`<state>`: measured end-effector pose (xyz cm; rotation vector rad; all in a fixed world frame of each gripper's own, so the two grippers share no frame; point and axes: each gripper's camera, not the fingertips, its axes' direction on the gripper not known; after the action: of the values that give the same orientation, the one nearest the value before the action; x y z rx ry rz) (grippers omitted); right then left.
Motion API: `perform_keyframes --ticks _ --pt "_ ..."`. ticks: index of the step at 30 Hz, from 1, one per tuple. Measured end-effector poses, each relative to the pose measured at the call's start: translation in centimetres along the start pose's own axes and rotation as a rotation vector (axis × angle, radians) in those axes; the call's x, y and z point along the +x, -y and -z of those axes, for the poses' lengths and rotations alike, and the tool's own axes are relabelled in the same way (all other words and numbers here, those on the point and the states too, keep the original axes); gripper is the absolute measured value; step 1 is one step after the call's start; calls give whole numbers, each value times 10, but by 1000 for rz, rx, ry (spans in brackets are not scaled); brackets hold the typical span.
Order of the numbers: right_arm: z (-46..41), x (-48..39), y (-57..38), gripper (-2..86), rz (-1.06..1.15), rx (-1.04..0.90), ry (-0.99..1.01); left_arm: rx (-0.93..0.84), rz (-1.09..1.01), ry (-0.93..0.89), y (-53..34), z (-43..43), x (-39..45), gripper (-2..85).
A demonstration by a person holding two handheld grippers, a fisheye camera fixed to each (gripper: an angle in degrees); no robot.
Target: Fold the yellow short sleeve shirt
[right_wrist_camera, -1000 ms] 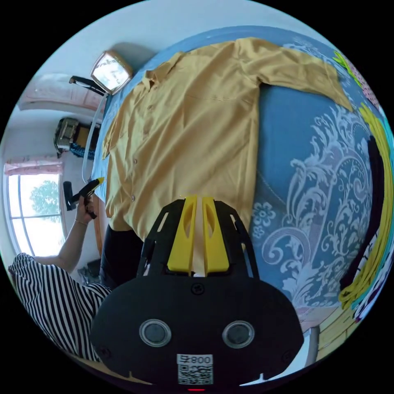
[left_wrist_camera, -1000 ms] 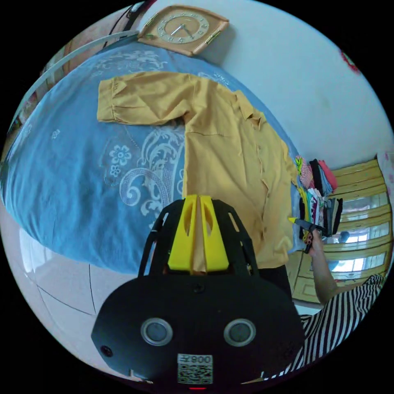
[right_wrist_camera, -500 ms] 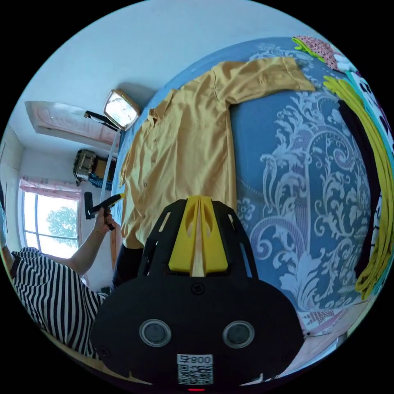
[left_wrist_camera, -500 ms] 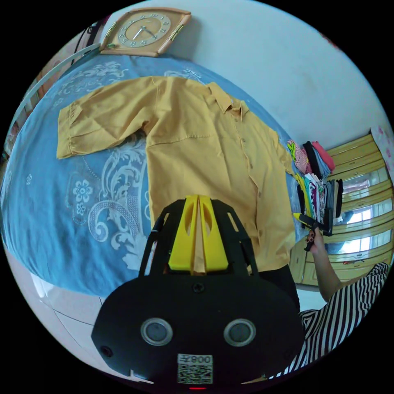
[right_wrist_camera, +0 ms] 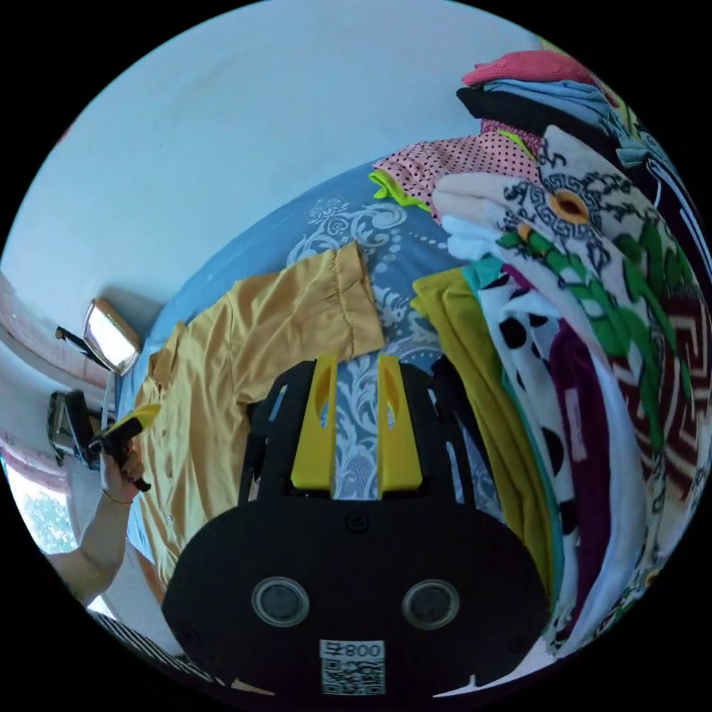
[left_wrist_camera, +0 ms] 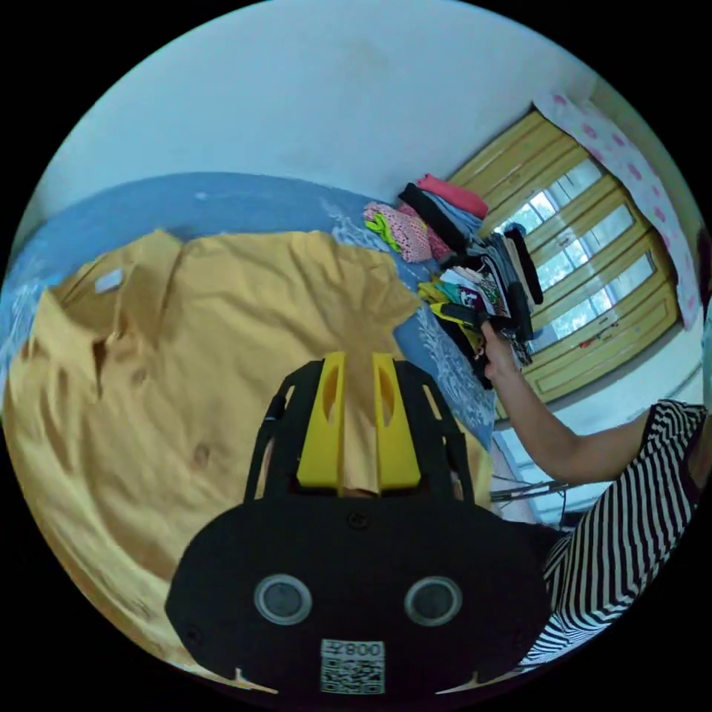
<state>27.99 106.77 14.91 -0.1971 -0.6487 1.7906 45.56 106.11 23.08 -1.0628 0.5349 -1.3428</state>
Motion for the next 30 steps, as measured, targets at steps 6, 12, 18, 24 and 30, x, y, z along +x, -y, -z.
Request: perform_keyframes --ticks 6,12,18,24,30 --pt "-22 2 11 83 43 -12 -101 -91 -238 -34 143 -119 42 80" --pt "-26 13 7 58 36 35 -77 -186 -320 25 235 -214 73 87" --pt "-26 16 5 47 60 57 -90 -266 -340 127 285 -283 88 84" --pt "-25 18 7 18 61 61 -118 -341 -495 336 292 -319 118 32" --pt "-1 24 6 3 68 159 59 -143 -508 234 293 -259 124 18"
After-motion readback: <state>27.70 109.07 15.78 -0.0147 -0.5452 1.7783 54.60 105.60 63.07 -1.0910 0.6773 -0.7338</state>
